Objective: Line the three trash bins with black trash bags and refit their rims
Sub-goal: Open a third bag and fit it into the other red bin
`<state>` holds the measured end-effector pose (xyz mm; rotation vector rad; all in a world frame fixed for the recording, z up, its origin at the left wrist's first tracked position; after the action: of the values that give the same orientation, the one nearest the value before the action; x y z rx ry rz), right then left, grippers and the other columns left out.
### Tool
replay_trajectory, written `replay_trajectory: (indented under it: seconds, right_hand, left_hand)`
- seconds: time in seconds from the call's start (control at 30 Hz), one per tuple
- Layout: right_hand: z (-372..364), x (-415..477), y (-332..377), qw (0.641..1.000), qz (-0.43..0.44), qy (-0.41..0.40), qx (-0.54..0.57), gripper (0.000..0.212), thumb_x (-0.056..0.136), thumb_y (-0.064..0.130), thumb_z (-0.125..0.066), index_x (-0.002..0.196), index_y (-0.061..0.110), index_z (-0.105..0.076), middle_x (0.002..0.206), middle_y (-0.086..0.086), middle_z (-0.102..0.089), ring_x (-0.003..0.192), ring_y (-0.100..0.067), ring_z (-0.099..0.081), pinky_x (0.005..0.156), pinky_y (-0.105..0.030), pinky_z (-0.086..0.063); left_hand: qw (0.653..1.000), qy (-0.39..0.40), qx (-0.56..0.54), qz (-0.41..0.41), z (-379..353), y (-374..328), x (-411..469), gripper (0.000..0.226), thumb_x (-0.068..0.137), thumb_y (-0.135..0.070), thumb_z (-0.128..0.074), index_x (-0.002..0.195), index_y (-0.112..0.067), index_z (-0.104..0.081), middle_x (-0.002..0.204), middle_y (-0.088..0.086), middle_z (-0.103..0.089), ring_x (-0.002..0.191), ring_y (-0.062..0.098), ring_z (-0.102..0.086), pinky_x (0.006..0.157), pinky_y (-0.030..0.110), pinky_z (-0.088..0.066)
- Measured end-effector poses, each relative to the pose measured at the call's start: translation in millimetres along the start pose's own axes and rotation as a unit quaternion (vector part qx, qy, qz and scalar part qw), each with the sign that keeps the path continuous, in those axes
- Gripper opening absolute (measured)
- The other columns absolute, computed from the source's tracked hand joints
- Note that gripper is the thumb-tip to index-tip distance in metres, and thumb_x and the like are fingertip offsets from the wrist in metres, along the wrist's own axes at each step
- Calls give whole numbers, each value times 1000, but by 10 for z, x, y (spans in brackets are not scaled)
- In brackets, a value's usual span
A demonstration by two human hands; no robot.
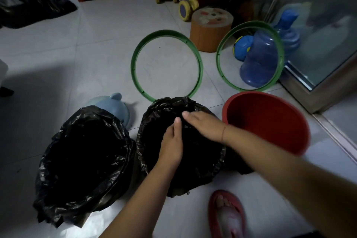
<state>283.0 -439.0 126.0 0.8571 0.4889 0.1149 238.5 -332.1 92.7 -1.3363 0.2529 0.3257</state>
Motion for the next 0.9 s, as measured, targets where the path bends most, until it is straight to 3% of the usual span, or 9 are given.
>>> replay_trajectory:
  seconds: [0.1,0.23,0.3,0.4,0.53,0.67,0.73,0.8,0.9]
  right_hand:
    - [658,-283,-133,998,-48,-18,46,52,97,48,-33,116,9,-63,113,-6,-64,107,-20,-59,87,-26,-45]
    - [1369,-798,-667,982,-166,-79,52,51,95,57,-28,103,19,-62,109,-6,-65,100,-19,-61,91,-35,-45]
    - [1399,-1006,-1005,966,-227,-91,82,56,93,62,-27,102,18,-61,112,-8,-65,102,-20,-60,92,-36,-44]
    - [1160,-1211,-1262,949,-270,-77,147,65,92,64,-27,114,12,-59,120,-11,-62,108,-23,-58,94,-36,-44]
    - [925,-1405,-1203,921,-263,-139,250,67,93,61,-30,120,6,-57,113,-11,-58,104,-21,-55,89,-35,-43]
    - [718,-1589,-1313,862,-260,-264,346,57,92,56,-41,106,4,-61,89,-8,-59,82,-21,-55,88,-38,-48]
    - [615,-1666,-1349,842,-262,-297,368,52,92,53,-45,98,5,-61,76,-5,-55,73,-20,-52,92,-42,-49]
    - [508,-1719,-1353,836,-264,-307,370,46,92,51,-45,86,8,-59,72,-5,-52,69,-21,-50,84,-40,-50]
    - [371,-1724,-1396,833,-253,-329,366,53,83,63,-45,78,12,-58,69,-5,-51,68,-24,-49,70,-36,-43]
  left_hand:
    - [997,5,33,-63,-129,-282,-135,71,87,-71,-22,130,-24,-54,132,0,-54,124,18,-47,105,35,-35]
    - [994,51,38,-91,-511,-671,-329,52,97,-55,-25,119,-21,-57,106,-15,-50,103,4,-42,86,21,-31]
    - [992,74,45,-88,-708,-770,-419,45,99,-51,-27,113,-22,-58,95,-16,-48,93,0,-41,85,19,-26]
    - [990,87,59,-96,-853,-816,-556,37,99,-50,-27,86,-27,-53,74,-20,-46,69,-7,-44,77,20,-29]
    - [988,77,85,-105,-837,-812,-741,53,97,-56,-26,93,-15,-59,79,-14,-52,75,2,-49,75,25,-30]
    - [987,77,95,-104,-767,-789,-892,49,95,-60,-26,89,-21,-56,80,-15,-52,80,7,-50,75,28,-33]
    - [987,75,91,-112,-737,-811,-965,44,95,-59,-26,81,-25,-50,77,-14,-49,79,9,-48,68,29,-36]
    - [986,74,95,-116,-712,-818,-1020,41,95,-59,-25,74,-29,-45,74,-14,-45,74,7,-46,66,26,-36]
    - [988,76,85,-102,-685,-761,-1035,39,94,-62,-26,72,-34,-44,77,-16,-46,81,10,-48,81,34,-42]
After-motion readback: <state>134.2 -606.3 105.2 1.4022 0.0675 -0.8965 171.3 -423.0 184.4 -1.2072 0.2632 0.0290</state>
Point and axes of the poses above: each hand's wrist, its own x-axis towards the middle knuckle, its own z-axis out of the back of the hand, y = z × x, the point moved 8 cm from there along x, towards the middle knuckle
